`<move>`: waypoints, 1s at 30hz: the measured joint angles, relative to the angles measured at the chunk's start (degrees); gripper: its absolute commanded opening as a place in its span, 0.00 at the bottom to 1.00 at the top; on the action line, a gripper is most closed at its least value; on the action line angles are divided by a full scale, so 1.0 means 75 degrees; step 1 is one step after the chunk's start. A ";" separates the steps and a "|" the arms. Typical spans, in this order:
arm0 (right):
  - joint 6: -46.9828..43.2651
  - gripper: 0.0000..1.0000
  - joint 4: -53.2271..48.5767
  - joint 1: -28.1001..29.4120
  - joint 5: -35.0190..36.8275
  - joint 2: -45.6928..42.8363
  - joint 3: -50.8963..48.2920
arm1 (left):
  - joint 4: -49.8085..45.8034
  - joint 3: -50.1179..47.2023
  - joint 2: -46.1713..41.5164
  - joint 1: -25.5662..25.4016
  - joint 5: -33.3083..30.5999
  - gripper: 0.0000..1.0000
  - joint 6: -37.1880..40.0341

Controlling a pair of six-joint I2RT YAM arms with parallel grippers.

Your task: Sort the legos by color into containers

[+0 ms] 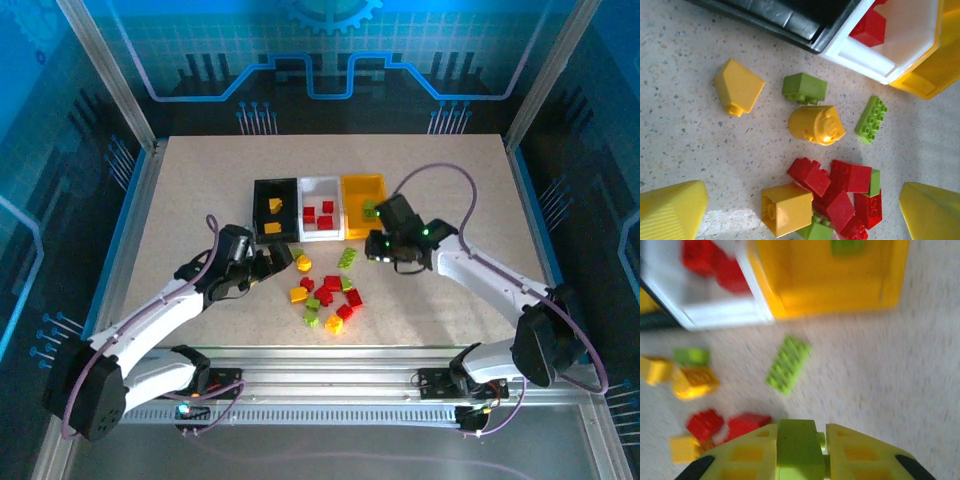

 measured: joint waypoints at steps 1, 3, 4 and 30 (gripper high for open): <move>-0.0149 0.24 0.0003 -0.0070 0.0058 0.0201 0.0402 | -0.0006 -0.0064 -0.0026 0.0000 0.0003 0.99 -0.0003; -0.0405 0.24 0.0035 -0.0210 0.0163 0.0752 0.1116 | -0.0015 -0.0178 -0.0050 0.0000 0.0026 0.99 -0.0041; -0.0516 0.24 0.0044 -0.0286 0.0230 0.1122 0.1475 | -0.0026 -0.0230 -0.0050 0.0000 0.0041 0.99 -0.0073; -0.1067 0.63 -0.0347 -0.0927 0.0114 0.4042 0.3841 | -0.0592 -0.0128 -0.0047 -0.0006 0.0286 0.90 0.0388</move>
